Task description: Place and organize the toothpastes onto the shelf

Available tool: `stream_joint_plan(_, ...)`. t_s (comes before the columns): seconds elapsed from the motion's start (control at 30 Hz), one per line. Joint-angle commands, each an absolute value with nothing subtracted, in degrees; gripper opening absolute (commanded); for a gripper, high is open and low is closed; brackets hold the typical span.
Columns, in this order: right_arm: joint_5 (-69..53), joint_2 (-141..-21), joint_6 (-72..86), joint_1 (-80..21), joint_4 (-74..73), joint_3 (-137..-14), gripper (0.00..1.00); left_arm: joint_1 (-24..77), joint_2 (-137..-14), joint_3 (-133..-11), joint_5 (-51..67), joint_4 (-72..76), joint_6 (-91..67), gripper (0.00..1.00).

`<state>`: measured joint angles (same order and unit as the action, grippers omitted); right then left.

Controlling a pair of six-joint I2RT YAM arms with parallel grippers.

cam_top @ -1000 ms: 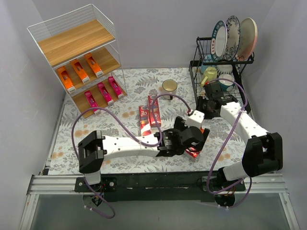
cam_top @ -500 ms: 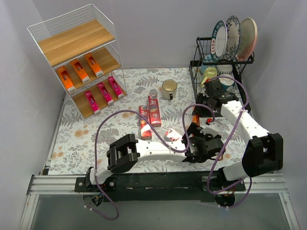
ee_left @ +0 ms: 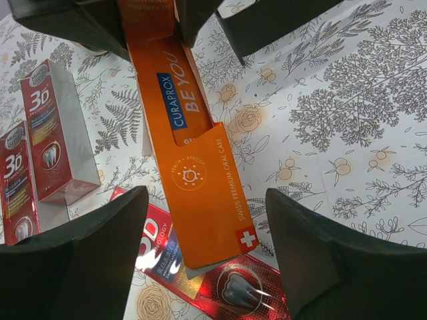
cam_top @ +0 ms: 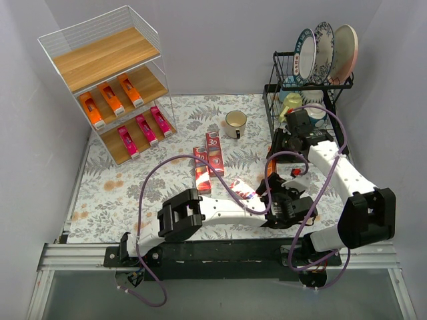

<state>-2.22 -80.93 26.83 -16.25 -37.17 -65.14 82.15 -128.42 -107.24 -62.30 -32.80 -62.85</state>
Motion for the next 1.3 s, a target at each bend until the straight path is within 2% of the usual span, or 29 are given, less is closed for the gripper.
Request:
stream_joint_plan(0.0,-3.69,-78.49,28.48,-16.61,-34.19,-65.30,0.31,82.79,-128.14,-109.25,-65.13,-33.31,-62.14,0.68)
stream_joint_plan(0.3,-4.04,-77.70,29.18,-16.70,-33.14,-64.34,0.31,82.88,-129.11,-109.86,-67.50,-34.01,-61.96,0.52)
stream_joint_plan(0.43,-5.71,-77.52,29.71,-16.79,-31.73,-62.85,0.32,82.79,-128.50,-109.95,-68.55,-35.06,-62.75,0.40)
stream_joint_plan(0.53,-6.68,-77.26,30.15,-16.79,-30.76,-61.88,0.34,82.79,-127.80,-109.60,-68.56,-36.38,-64.33,0.37)
stream_joint_plan(0.73,-9.40,-76.56,30.85,-16.79,-27.69,-61.00,0.46,82.79,-125.95,-109.07,-66.98,-40.34,-69.16,0.27)
stream_joint_plan(0.87,-10.98,-74.45,32.25,-16.70,-23.74,-58.81,0.66,82.88,-124.28,-108.90,-65.40,-44.72,-73.03,0.24)
stream_joint_plan(1.07,-10.99,-72.69,30.41,-16.70,-21.71,-61.43,0.79,82.79,-119.45,-105.13,-62.49,-47.90,-78.48,0.21)
stream_joint_plan(1.27,-8.97,-71.28,27.07,-16.17,-21.35,-66.52,0.85,82.71,-112.42,-97.48,-60.03,-48.08,-82.61,0.19)
